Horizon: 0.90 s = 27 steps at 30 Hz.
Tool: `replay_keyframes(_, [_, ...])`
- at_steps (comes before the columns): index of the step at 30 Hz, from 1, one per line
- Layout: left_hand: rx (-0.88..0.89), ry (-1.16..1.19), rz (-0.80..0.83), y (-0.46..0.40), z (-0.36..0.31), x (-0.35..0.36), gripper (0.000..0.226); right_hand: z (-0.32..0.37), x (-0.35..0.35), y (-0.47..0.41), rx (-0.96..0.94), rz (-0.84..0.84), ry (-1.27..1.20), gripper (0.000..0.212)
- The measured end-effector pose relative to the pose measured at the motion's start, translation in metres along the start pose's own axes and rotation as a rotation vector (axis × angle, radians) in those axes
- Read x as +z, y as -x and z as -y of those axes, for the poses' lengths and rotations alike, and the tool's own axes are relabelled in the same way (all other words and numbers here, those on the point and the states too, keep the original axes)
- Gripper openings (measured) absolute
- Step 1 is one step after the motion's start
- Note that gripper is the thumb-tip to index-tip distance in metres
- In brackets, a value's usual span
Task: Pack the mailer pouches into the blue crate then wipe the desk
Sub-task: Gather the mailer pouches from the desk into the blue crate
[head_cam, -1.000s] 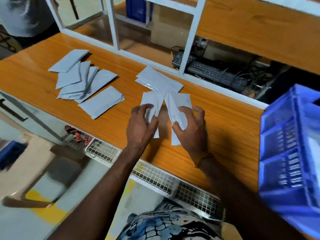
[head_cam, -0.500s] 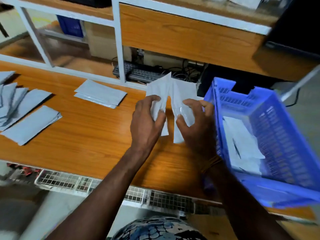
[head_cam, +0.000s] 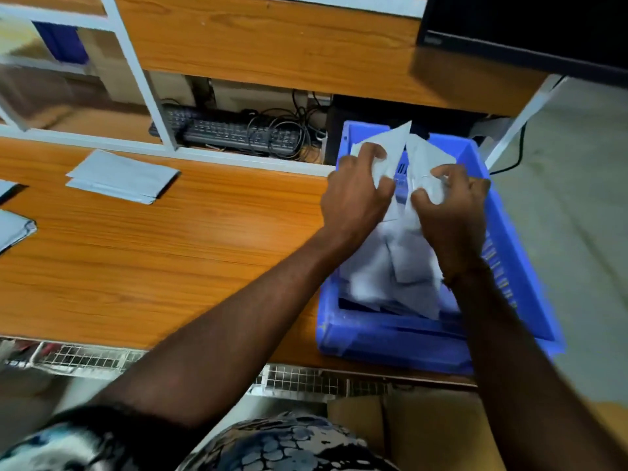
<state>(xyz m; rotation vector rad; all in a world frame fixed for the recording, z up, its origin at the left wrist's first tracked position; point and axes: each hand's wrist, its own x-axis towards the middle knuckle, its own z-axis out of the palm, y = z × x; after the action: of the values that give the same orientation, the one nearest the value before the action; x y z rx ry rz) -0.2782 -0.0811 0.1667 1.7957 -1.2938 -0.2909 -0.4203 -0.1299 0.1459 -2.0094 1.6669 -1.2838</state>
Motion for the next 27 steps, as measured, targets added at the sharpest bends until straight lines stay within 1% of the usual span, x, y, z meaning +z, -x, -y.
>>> replay_keyframes(3, [-0.071, -0.143, 0.086, -0.006, -0.003, 0.042, 0.04, -0.037, 0.015, -0.018, 0.084, 0.118, 0.101, 0.04])
replay_keyframes(6, [-0.139, -0.27, 0.188, -0.006, 0.01, 0.073, 0.04, -0.066, 0.031, -0.025, 0.138, 0.258, 0.237, 0.041])
replay_keyframes(9, [-0.188, -0.4, 0.301, -0.004, 0.028, 0.094, 0.036, -0.089, 0.041, -0.023, 0.157, 0.336, 0.341, 0.039])
replay_keyframes(14, [-0.206, -0.561, 0.526, -0.003, 0.042, 0.105, 0.039, -0.109, 0.058, -0.018, 0.161, 0.459, 0.35, 0.039])
replay_keyframes(16, [-0.216, -0.585, 0.615, -0.002, 0.044, 0.105, 0.044, -0.109, 0.063, -0.019, 0.174, 0.493, 0.36, 0.041])
replay_keyframes(18, [-0.223, -0.572, 0.66, -0.002, 0.045, 0.104, 0.05, -0.105, 0.064, -0.021, 0.187, 0.509, 0.37, 0.045])
replay_keyframes(20, [-0.207, -0.55, 0.652, -0.002, 0.043, 0.099, 0.055, -0.095, 0.062, -0.025, 0.182, 0.494, 0.345, 0.048])
replay_keyframes(23, [-0.123, -0.467, 0.549, -0.002, 0.035, 0.083, 0.053, -0.073, 0.05, -0.031, 0.15, 0.4, 0.235, 0.047])
replay_keyframes(27, [0.106, -0.186, 0.335, 0.003, 0.028, 0.038, 0.039, -0.039, 0.029, -0.028, -0.003, 0.213, -0.01, 0.043])
